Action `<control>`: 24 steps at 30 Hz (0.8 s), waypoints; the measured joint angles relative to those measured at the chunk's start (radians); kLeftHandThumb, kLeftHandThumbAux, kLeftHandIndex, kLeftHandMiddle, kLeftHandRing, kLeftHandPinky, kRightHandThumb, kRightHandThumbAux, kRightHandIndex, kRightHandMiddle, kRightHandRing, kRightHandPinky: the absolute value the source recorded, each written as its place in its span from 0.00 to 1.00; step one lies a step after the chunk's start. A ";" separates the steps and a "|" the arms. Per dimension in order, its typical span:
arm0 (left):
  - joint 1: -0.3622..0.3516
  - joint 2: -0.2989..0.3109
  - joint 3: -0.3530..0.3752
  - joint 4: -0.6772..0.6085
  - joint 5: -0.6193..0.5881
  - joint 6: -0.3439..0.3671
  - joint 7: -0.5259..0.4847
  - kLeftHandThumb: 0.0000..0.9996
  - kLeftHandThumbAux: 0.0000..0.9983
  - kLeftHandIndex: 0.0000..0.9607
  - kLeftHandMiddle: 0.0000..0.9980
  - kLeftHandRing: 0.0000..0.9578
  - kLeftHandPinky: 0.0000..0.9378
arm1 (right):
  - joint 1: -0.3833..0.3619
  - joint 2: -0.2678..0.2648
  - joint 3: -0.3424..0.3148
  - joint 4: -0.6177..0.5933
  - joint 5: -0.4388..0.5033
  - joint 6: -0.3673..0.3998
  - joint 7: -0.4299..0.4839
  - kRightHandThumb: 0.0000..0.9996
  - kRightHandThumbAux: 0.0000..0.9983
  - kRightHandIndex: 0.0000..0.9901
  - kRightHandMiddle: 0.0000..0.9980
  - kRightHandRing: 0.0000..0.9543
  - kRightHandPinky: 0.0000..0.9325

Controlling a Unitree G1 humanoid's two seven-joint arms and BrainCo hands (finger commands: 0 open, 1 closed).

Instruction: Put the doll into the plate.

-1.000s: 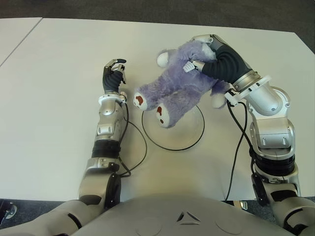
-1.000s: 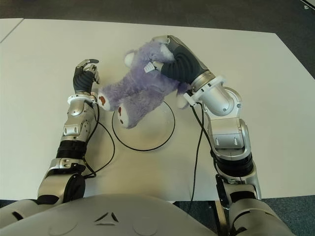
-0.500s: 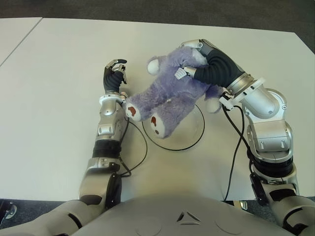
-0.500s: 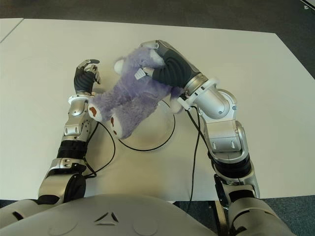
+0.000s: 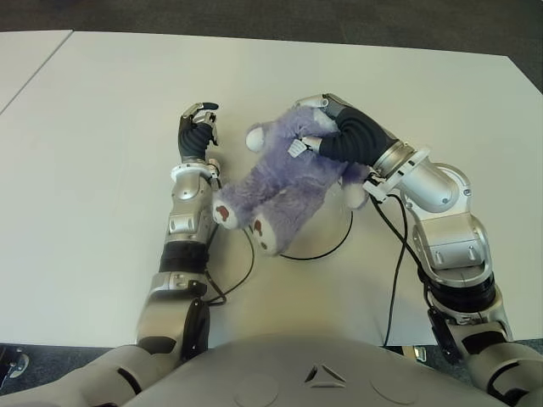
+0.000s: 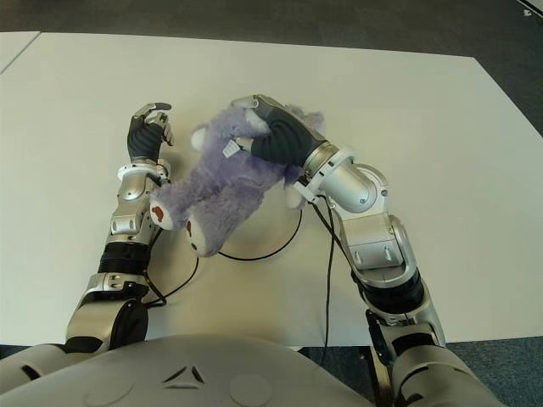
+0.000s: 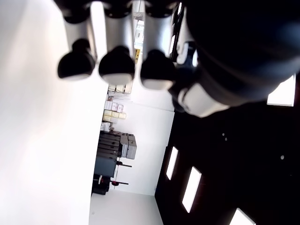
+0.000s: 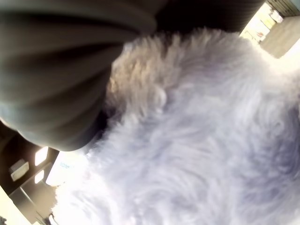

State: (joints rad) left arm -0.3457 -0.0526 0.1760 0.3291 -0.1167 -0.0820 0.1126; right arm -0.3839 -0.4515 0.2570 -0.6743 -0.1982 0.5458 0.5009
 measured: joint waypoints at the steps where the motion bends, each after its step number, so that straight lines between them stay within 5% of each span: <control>1: 0.001 0.000 0.000 -0.001 0.000 0.000 0.000 0.71 0.71 0.46 0.87 0.90 0.87 | 0.004 0.000 0.002 0.000 0.001 -0.001 0.001 0.75 0.71 0.45 0.89 0.92 0.91; 20: 0.012 -0.003 0.000 -0.015 0.000 0.000 0.000 0.71 0.71 0.46 0.86 0.89 0.85 | 0.044 -0.015 0.019 0.007 0.020 0.004 0.052 0.74 0.70 0.44 0.80 0.84 0.80; 24: 0.012 -0.005 -0.001 -0.017 0.000 0.001 0.001 0.71 0.71 0.46 0.86 0.89 0.85 | 0.052 -0.028 0.029 0.018 0.014 -0.007 0.055 0.72 0.70 0.44 0.67 0.71 0.69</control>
State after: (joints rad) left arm -0.3333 -0.0572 0.1747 0.3122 -0.1165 -0.0808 0.1134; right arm -0.3319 -0.4790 0.2857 -0.6563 -0.1845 0.5384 0.5560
